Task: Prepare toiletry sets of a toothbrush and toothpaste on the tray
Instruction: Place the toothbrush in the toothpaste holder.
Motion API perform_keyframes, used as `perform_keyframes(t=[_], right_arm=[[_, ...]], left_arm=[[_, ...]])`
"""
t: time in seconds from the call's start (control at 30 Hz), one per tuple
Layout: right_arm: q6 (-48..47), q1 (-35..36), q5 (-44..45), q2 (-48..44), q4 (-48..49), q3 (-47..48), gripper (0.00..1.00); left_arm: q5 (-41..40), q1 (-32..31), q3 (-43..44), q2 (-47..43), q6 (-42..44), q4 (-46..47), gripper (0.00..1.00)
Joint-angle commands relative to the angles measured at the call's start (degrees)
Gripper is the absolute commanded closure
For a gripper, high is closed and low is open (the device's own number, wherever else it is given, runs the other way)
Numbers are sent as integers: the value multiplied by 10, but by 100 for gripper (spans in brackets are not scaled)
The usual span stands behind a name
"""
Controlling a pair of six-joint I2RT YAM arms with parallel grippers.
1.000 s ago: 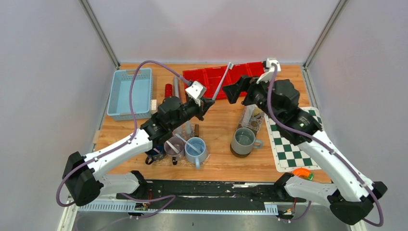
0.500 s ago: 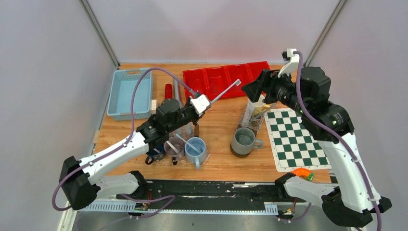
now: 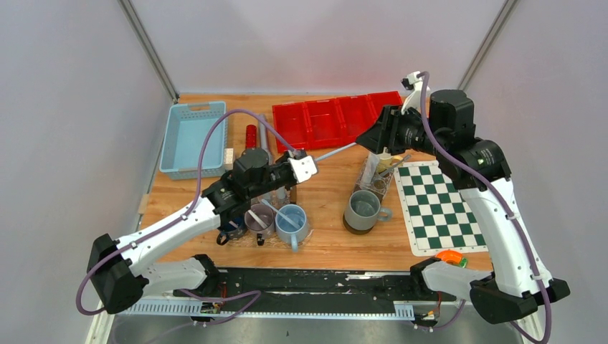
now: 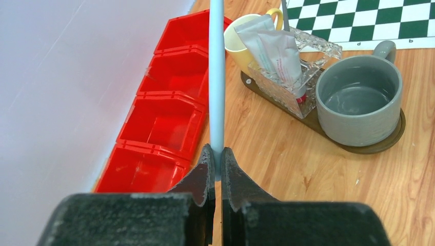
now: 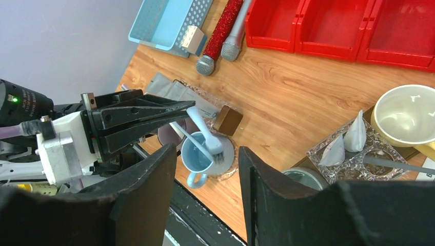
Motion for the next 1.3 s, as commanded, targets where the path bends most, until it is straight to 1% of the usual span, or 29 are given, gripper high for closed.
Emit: perform_keyframes(t=[0.0,0.17,0.37,0.5,0.6,0.63,0.67,0.7,0.73,0.77,0.8,0.83,0.87,0.9,0.93,0.97,1.0,1.13,1.2,1.27], right_arm=[[-8,-11,-37,5,19,-8,54],[-5,-16,-55,4,27,-19,67],[-4,-17,-68,0,29,-36,75],[-4,-18,-75,-3,31,-44,87],[-8,-22,-70,-9,31,-48,99],[-9,-23,-67,-13,31,-49,100],[-10,-24,-61,-20,31,-51,100],[-11,-26,-56,-26,31,-52,100],[-12,-28,-47,-32,31,-55,100],[-13,-30,-37,-39,30,-60,100],[-12,-32,-27,-47,29,-66,100],[-12,-33,-17,-56,29,-73,100],[-11,-34,-7,-65,27,-81,100],[-10,-37,3,-72,23,-89,100],[-9,-38,15,-81,17,-95,100],[-8,-39,28,-90,11,-102,100],[-6,-39,41,-99,3,-109,100],[9,-41,109,-143,-23,-138,100],[21,-41,142,-168,-35,-155,100],[36,-42,178,-190,-50,-170,100]], left_arm=[[15,-5,28,-9,35,11,100],[28,-7,27,-9,35,18,100],[28,-9,29,-7,38,20,100],[29,-9,33,-4,40,18,100],[30,-10,39,0,41,11,100],[30,-10,39,2,42,10,96],[29,-10,40,3,42,9,84],[28,-9,40,3,42,8,79],[25,-9,40,4,42,7,68],[23,-10,40,5,42,6,64],[18,-9,41,4,42,5,53],[15,-10,41,3,40,5,47],[9,-9,41,2,39,6,37],[5,-10,42,0,34,7,33],[-3,-9,44,-2,31,7,27],[-9,-9,45,-4,25,6,25],[-21,-10,50,-5,22,2,20],[-65,-9,80,-8,-1,-27,5],[-94,-8,90,-11,-15,-39,2],[-128,-2,97,-15,-27,-43,0]])
